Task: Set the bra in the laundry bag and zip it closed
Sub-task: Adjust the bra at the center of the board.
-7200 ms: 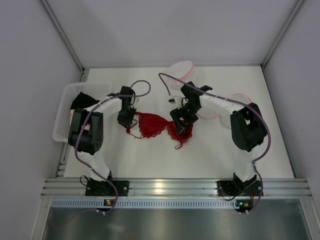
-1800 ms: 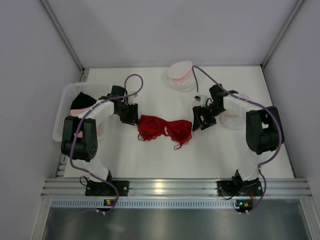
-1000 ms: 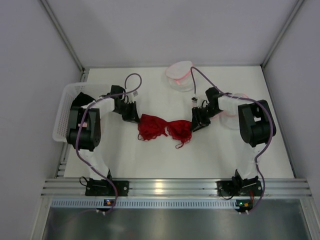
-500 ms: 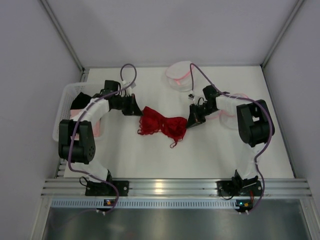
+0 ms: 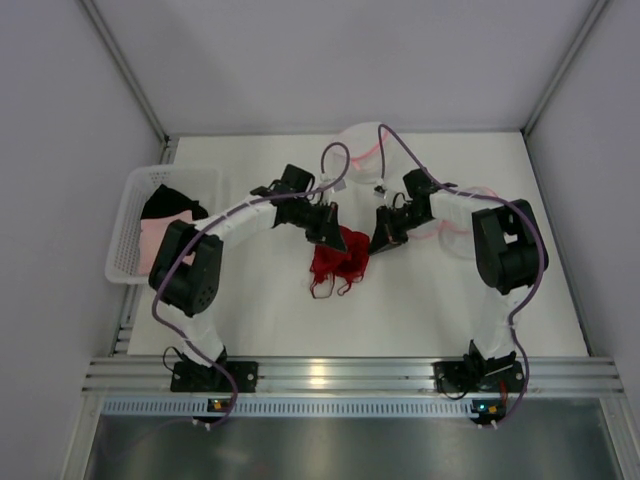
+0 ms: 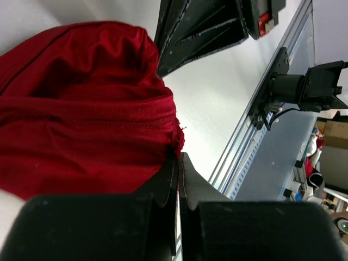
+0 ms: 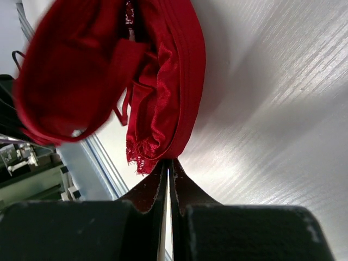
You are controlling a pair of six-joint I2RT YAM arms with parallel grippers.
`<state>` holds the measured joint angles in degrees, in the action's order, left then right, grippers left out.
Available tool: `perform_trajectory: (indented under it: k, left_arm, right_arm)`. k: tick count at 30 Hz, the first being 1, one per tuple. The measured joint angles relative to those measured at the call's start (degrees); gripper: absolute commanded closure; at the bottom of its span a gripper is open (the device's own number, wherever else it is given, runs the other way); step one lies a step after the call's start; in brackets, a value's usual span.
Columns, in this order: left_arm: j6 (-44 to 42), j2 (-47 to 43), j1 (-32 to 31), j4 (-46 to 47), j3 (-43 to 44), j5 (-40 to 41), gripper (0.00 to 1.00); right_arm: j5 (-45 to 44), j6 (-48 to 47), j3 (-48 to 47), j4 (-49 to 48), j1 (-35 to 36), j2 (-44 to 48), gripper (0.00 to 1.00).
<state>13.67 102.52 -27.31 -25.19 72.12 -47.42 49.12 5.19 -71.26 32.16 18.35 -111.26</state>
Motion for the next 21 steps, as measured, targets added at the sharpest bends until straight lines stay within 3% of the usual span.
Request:
perform_trajectory:
  k: [9, 15, 21]
  left_arm:
    - [7.0, 13.3, -4.4, 7.3, 7.7, -1.2, 1.0]
    - [9.7, 16.7, -5.0, 10.6, 8.9, -1.4, 0.98]
    - [10.2, 17.0, -5.0, 12.0, 8.9, -0.9, 0.95]
  right_arm:
    - [0.0, -0.1, 1.2, -0.6, 0.0, 0.0, 0.96]
    - [-0.7, -2.6, 1.2, 1.1, -0.1, 0.1, 0.73]
    - [-2.7, -8.8, 0.9, 7.8, -2.8, 1.7, 0.56]
